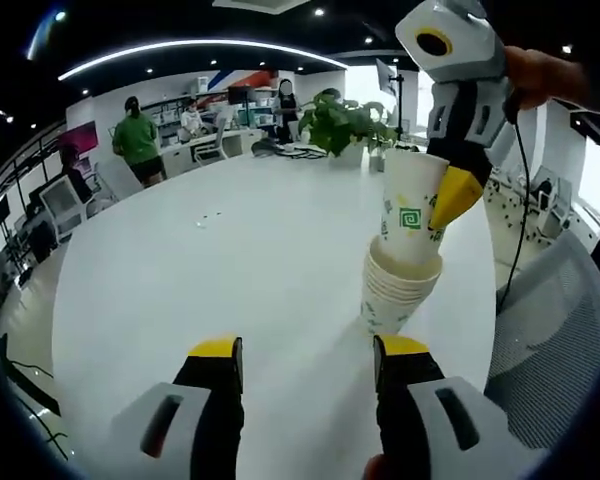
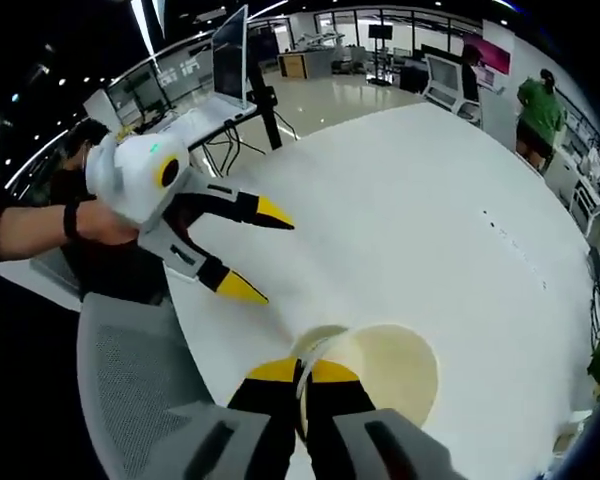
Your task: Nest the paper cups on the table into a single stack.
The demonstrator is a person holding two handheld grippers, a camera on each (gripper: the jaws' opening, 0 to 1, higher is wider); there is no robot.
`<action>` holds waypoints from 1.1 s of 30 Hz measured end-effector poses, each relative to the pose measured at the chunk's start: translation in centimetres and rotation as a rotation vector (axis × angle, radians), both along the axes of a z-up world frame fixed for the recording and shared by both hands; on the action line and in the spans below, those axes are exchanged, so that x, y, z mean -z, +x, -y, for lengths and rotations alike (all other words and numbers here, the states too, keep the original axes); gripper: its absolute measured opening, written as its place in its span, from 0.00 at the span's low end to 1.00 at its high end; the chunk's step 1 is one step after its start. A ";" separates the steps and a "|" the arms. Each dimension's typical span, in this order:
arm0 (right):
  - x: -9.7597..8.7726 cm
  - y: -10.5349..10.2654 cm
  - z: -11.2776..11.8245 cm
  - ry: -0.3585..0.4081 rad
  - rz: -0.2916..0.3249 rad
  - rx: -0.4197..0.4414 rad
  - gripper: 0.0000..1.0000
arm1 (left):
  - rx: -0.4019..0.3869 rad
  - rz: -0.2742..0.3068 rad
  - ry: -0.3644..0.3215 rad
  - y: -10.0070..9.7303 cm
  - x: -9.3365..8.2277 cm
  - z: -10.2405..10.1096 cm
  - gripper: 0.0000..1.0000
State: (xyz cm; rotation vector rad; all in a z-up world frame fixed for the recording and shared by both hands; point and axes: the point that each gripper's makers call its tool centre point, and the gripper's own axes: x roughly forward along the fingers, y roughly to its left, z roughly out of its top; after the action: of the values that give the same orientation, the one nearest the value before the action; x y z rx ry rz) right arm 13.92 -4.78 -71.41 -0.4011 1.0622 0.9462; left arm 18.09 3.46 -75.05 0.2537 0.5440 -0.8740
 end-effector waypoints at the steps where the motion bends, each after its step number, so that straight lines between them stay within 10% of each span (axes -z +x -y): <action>1: 0.2 -0.1 -0.1 -0.008 0.001 -0.006 0.00 | 0.001 -0.001 0.000 -0.1 0.0 0.1 0.51; 33: 4.0 -0.2 -1.0 -0.072 -0.009 -0.080 0.08 | 0.003 -0.015 -0.007 -0.2 0.7 0.1 0.50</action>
State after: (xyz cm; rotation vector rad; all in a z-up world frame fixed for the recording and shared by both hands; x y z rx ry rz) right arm 13.69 -3.76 -75.44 -0.5022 1.0969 0.9835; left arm 17.91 3.33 -75.75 0.2420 0.5547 -0.8815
